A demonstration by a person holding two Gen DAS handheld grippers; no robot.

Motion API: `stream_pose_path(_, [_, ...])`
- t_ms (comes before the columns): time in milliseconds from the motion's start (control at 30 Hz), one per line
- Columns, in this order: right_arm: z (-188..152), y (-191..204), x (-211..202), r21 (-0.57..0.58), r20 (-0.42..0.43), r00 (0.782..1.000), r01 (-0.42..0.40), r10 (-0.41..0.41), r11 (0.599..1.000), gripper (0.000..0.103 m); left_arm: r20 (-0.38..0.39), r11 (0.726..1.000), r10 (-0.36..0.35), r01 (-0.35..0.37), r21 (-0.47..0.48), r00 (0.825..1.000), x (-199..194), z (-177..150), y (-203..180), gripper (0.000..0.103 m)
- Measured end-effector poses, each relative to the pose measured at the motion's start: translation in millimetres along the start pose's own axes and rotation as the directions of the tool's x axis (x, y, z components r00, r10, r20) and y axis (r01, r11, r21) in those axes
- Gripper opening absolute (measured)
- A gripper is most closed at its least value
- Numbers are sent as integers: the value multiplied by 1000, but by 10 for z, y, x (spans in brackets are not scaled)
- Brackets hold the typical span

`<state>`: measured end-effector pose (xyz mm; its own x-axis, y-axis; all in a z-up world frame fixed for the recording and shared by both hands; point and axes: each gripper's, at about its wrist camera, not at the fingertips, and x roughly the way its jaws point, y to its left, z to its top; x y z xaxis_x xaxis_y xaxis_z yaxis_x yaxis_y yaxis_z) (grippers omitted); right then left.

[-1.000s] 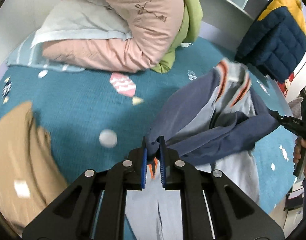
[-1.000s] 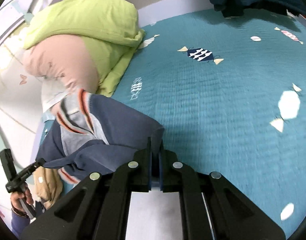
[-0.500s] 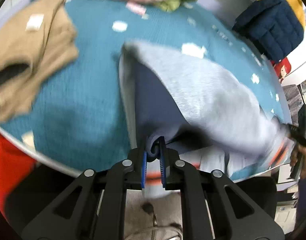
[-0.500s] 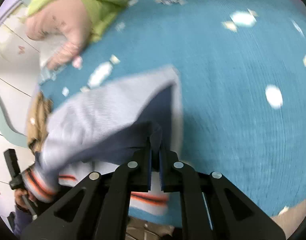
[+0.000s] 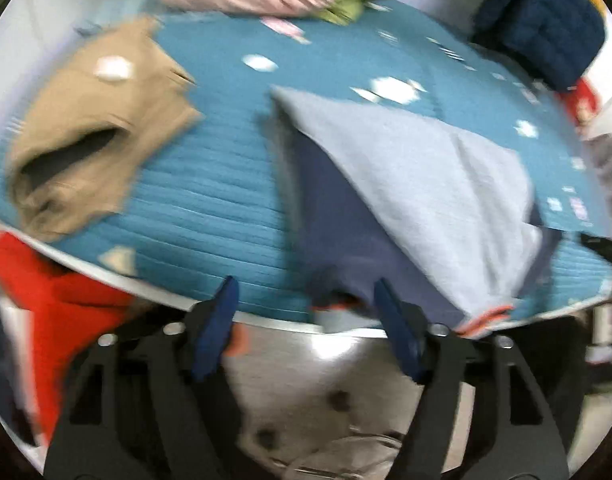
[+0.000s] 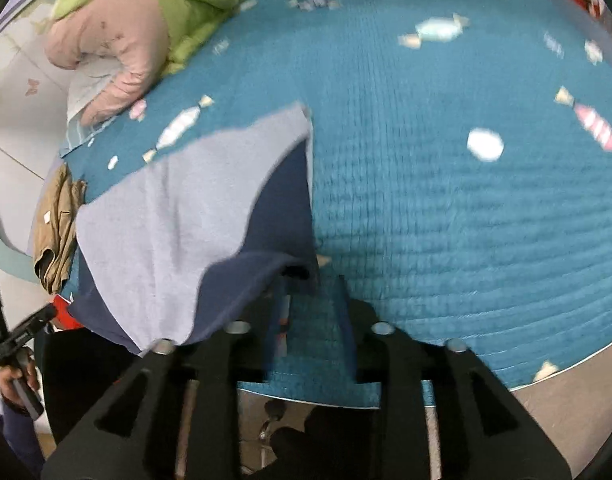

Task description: Fold large clothes

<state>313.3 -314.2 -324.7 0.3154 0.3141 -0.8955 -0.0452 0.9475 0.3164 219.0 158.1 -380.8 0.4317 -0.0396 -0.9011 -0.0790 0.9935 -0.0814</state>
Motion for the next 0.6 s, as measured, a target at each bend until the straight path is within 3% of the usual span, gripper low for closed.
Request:
stream_pose_path(67, [18, 51, -86, -15, 38, 999, 20, -19, 1000, 39, 46, 1000, 7, -6, -10, 999, -124, 69, 4, 72])
stream_pose_path(167, [106, 253, -59, -33, 56, 998, -1, 3, 999, 39, 63, 997, -67, 69, -36, 996, -130, 188, -61, 74])
stream_pose_path(267, [167, 419, 222, 7, 17, 999, -50, 50, 999, 37, 47, 987, -158, 159, -25, 986, 92, 287, -250, 74])
stream_pose_path(333, [154, 444, 428, 20, -21, 999, -39, 39, 999, 30, -47, 979, -202, 202, -16, 978, 415, 279, -387, 74])
stream_pose_path(433, [2, 300, 681, 81, -124, 991, 60, -49, 995, 14, -211, 994, -106, 106, -14, 972, 874, 134, -406, 74])
stream_pose_path(533, [-284, 43, 833, 156, -211, 977, 74, -40, 985, 10, -266, 993, -112, 99, -60, 957, 1098, -51, -260, 74])
stream_pose_path(600, [-417, -104, 862, 224, -207, 978, 43, 5, 974, 12, -294, 987, -143, 112, -118, 945, 1158, -92, -145, 74])
